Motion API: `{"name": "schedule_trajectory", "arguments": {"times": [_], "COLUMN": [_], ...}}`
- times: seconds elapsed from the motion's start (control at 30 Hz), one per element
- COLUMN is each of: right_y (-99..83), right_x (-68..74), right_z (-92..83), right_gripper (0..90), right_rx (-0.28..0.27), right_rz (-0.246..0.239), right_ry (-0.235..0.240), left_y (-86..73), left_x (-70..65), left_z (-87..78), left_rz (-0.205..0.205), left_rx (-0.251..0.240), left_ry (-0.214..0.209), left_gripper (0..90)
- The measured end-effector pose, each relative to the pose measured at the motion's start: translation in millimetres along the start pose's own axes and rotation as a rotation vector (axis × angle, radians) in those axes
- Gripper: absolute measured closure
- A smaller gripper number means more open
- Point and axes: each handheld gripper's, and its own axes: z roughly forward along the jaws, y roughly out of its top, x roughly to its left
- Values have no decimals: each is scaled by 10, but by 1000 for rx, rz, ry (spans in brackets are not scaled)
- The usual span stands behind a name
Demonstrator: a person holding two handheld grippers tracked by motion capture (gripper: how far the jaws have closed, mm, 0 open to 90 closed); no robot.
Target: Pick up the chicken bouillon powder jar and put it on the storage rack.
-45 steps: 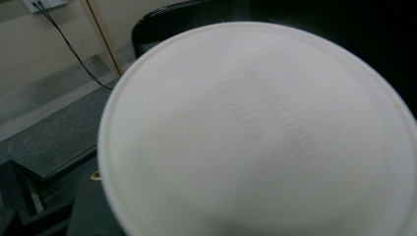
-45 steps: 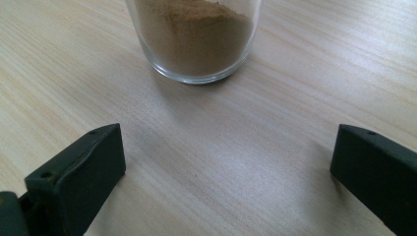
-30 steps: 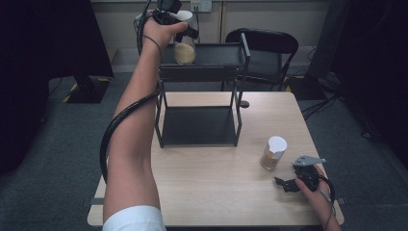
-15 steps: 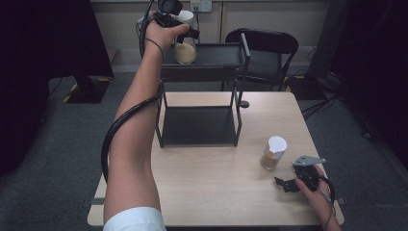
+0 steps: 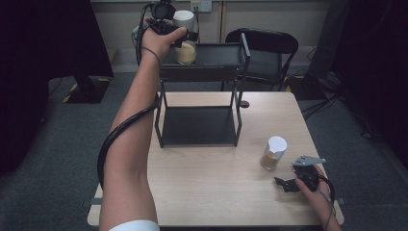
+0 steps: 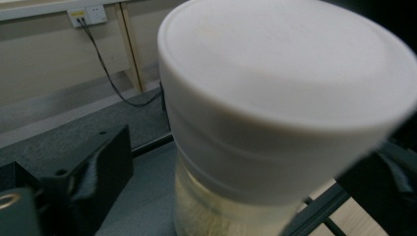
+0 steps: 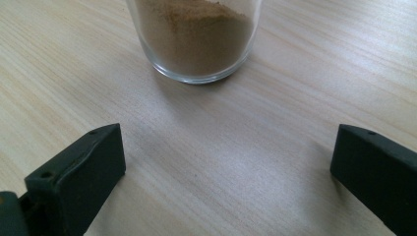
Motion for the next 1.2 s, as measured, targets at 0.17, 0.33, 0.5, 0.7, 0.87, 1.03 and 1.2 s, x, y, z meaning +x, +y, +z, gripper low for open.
{"name": "schedule_trajectory", "arguments": {"times": [0.17, 0.33, 0.5, 0.7, 0.87, 1.03, 1.2], "right_y": [0, -1, -1, -1, 0, 0, -2], "right_x": [0, 1, 0, 0, 1, 1, 0], "right_z": [0, 0, 0, 0, 0, 0, 1], "right_gripper": [0, 0, 0, 0, 0, 0, 0], "right_rx": [0, 0, -1, -1, 0, 0, -1], "right_rz": [0, 0, -2, -1, 1, 1, -1], "right_ry": [0, 0, 0, 0, 0, 0, -1], "left_y": [-91, -180, -296, -441, -546, -619, -722], "left_x": [-14, -23, -23, -37, -75, -106, -124], "left_z": [-51, -107, -137, -146, -161, -181, -203], "left_rz": [-9, -11, -31, -32, -37, -30, -34], "left_rx": [-10, -19, -29, -56, -72, -79, -86], "left_ry": [-7, -26, -48, -75, -80, -93, -110], "left_gripper": [3, 8, 11, 11, 12, 12, 12]}}
